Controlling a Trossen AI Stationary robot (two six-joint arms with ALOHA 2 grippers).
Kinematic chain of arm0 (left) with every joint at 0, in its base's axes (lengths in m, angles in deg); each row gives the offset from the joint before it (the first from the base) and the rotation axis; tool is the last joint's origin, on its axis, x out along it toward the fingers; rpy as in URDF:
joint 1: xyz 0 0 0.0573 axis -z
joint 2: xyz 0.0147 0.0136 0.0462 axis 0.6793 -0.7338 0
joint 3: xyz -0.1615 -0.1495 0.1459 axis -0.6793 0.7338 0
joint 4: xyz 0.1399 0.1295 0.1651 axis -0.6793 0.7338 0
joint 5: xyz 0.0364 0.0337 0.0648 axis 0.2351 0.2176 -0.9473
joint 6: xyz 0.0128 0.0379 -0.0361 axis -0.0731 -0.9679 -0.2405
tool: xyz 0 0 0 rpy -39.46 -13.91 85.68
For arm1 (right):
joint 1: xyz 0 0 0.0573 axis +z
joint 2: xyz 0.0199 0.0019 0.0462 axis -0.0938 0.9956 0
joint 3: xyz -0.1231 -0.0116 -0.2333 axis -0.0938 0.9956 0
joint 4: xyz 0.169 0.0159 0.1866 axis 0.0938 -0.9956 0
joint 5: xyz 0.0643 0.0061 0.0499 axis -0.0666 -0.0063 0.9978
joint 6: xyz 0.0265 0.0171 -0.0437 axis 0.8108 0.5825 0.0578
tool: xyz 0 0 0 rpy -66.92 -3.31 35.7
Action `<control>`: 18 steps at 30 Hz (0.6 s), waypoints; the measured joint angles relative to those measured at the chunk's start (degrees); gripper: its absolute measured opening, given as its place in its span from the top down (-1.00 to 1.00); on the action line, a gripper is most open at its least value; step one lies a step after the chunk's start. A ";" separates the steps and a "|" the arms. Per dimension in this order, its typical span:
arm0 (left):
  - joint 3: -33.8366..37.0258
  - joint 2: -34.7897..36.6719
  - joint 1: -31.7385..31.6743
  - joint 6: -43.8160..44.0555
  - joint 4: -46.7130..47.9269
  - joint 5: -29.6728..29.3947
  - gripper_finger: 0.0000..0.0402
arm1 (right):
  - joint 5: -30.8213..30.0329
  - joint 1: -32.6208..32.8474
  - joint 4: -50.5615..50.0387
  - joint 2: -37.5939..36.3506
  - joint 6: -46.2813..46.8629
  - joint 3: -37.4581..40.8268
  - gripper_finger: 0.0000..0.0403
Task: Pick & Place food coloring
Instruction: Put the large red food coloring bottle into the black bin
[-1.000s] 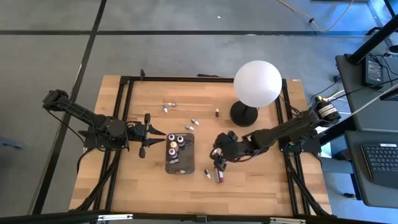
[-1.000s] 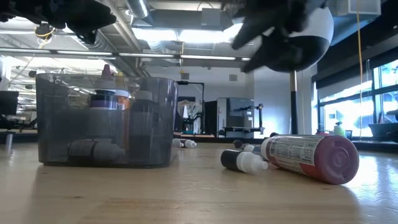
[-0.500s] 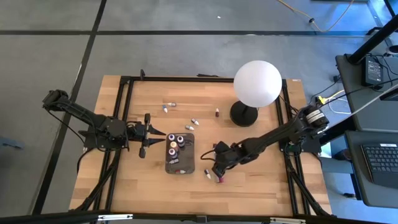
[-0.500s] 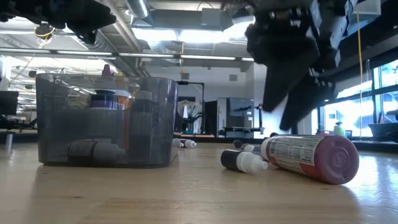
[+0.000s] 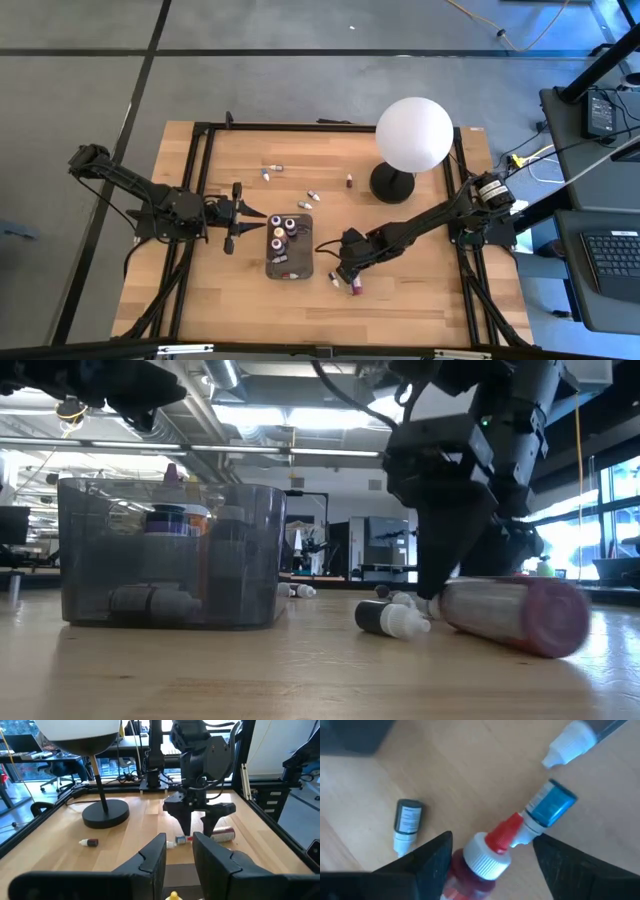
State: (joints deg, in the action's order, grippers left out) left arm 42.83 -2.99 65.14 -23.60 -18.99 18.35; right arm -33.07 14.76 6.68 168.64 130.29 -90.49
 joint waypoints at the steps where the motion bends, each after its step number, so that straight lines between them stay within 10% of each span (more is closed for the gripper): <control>1: 0.00 0.00 -0.01 0.00 0.14 0.00 0.53 | 0.40 -0.08 -0.07 0.24 -0.41 -0.04 -0.38; 18: 0.00 0.02 -0.02 -1.01 0.15 -0.05 0.56 | 0.68 -0.15 -2.29 0.69 -6.87 -0.09 0.38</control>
State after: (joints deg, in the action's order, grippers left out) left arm 42.83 -2.97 65.12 -24.60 -18.84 18.30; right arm -32.38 14.61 4.39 169.33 123.41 -90.59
